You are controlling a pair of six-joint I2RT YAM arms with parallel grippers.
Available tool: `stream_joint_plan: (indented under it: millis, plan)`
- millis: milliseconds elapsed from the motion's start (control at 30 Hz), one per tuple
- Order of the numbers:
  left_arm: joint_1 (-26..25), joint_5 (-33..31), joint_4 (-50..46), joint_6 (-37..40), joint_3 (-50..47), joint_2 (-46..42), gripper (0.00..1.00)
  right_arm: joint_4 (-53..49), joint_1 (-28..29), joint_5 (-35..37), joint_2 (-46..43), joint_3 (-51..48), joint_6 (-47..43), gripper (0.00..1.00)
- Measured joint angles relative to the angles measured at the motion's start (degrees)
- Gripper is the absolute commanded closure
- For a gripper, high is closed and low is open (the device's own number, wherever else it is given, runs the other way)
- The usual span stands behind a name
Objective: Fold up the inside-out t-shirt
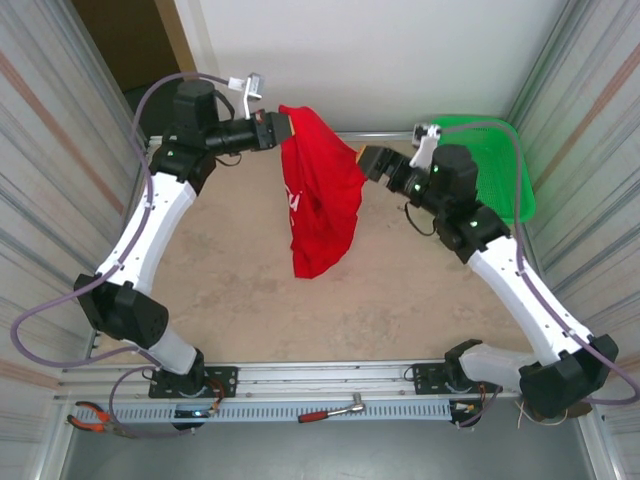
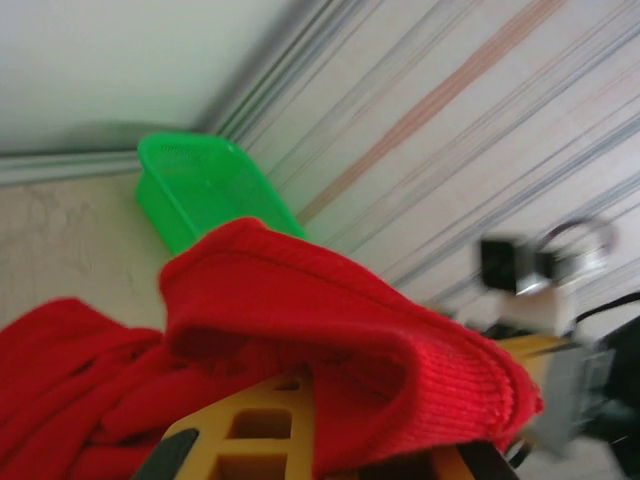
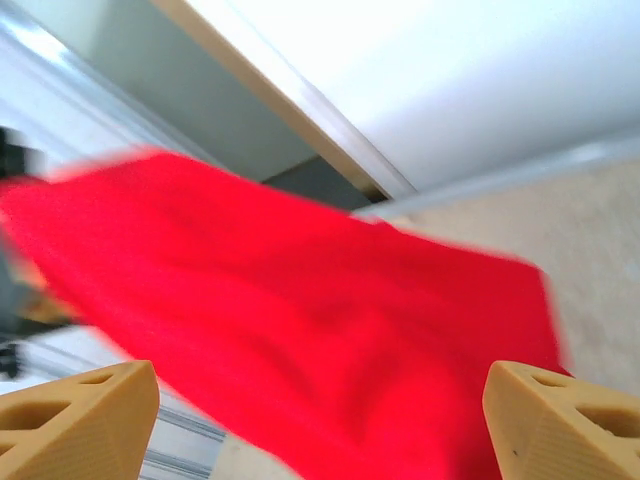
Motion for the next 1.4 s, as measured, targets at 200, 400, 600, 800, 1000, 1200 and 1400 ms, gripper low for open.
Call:
stream_joint_plan:
  millis: [200, 400, 600, 800, 1000, 1200, 1400]
  plan:
    - [-3.69, 0.22, -3.43, 3.34, 0.48, 0.26, 1.00, -1.97, 3.08, -3.39, 5.51, 9.97, -9.46, 0.15]
    - [-5.73, 0.66, -6.05, 4.13, 6.01, 2.23, 1.00, -4.50, 5.31, -6.29, 14.71, 12.09, -14.51, 0.30]
    - [-5.35, 1.09, -6.10, 3.52, 9.03, 3.61, 0.71, -3.48, 5.05, -9.20, 17.57, 12.09, -14.67, 1.00]
    - [-2.12, -3.50, 2.29, 1.55, -5.70, -2.99, 0.38, -3.82, 2.27, -10.51, 17.55, 12.09, -11.32, 1.00]
    - [-5.81, -19.67, 12.48, -0.37, -38.10, -20.00, 0.31, -3.85, 1.75, -10.69, 16.50, 12.09, -6.95, 1.00]
    - [-19.32, -32.50, 22.56, -0.31, -51.91, -23.23, 0.26, -3.52, 2.21, -10.73, 14.10, 11.85, -3.74, 1.00]
    - [-21.92, -38.62, 31.95, -0.20, -50.51, -14.86, 0.34, -1.46, 2.73, -10.71, 12.17, 7.45, -0.11, 1.00]
